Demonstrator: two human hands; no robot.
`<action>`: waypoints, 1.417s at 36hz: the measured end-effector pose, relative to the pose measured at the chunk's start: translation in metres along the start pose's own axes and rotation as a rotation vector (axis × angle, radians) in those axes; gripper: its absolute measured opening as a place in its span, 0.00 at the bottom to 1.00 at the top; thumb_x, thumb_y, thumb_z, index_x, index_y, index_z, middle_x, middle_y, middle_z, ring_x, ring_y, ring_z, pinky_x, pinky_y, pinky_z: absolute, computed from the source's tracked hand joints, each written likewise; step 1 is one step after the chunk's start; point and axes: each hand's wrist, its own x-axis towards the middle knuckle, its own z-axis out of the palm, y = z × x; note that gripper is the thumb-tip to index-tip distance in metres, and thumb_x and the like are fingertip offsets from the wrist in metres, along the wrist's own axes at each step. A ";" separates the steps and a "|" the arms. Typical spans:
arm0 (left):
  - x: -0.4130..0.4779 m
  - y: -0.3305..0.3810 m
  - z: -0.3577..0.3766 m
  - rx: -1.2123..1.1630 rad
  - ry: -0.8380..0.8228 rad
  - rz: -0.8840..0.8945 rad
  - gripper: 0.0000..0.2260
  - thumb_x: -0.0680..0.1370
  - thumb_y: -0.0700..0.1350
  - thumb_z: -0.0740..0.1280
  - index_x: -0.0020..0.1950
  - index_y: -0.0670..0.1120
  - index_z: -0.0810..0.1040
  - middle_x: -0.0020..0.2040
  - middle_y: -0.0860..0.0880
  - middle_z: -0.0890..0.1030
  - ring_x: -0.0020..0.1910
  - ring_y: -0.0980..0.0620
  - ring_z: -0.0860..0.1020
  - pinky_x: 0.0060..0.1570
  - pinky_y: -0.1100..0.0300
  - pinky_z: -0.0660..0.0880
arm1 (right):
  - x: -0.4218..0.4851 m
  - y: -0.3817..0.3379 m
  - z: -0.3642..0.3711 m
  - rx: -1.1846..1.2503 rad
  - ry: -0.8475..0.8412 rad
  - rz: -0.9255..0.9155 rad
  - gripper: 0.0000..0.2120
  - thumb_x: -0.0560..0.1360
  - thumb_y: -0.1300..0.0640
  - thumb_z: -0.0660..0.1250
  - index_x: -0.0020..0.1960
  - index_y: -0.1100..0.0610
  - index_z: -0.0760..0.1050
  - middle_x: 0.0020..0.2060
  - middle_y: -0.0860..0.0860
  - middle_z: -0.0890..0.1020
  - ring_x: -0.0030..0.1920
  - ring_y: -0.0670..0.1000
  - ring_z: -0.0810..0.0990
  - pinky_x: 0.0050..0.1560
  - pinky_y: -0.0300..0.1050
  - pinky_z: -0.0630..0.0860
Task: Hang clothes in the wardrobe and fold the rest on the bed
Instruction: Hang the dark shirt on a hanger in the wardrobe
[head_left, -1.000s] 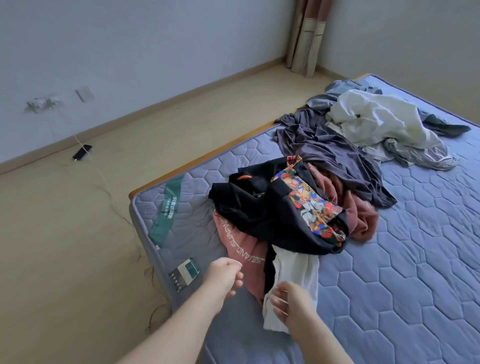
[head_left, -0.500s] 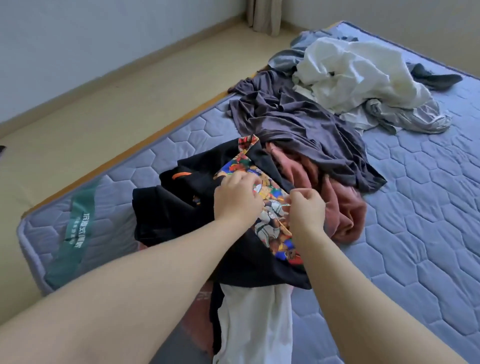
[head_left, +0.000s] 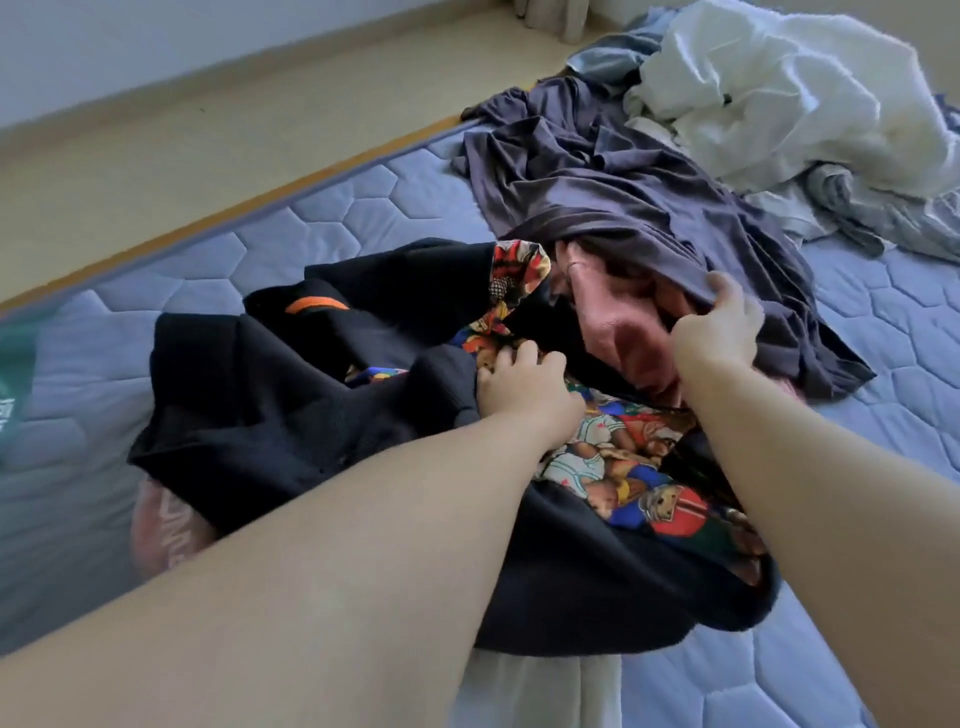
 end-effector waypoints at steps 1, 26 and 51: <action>0.001 -0.002 0.005 0.000 0.016 0.006 0.21 0.80 0.52 0.56 0.72 0.50 0.63 0.74 0.47 0.59 0.74 0.45 0.55 0.69 0.48 0.55 | 0.005 0.004 0.001 -0.022 0.000 -0.024 0.31 0.73 0.68 0.52 0.73 0.47 0.60 0.74 0.48 0.55 0.69 0.59 0.64 0.69 0.48 0.61; -0.052 -0.029 -0.005 -0.782 0.112 -0.058 0.18 0.83 0.48 0.53 0.70 0.44 0.69 0.69 0.47 0.71 0.68 0.49 0.68 0.62 0.62 0.63 | -0.094 -0.016 0.012 -0.166 -0.190 -0.157 0.16 0.77 0.52 0.59 0.33 0.57 0.65 0.36 0.55 0.73 0.43 0.57 0.71 0.44 0.46 0.66; -0.351 -0.119 -0.126 -1.822 -0.020 -0.632 0.14 0.81 0.43 0.55 0.35 0.43 0.68 0.21 0.49 0.73 0.24 0.52 0.74 0.34 0.58 0.69 | -0.439 -0.070 -0.062 -0.138 -0.687 -0.252 0.11 0.69 0.56 0.62 0.32 0.55 0.62 0.26 0.50 0.67 0.32 0.51 0.66 0.32 0.45 0.61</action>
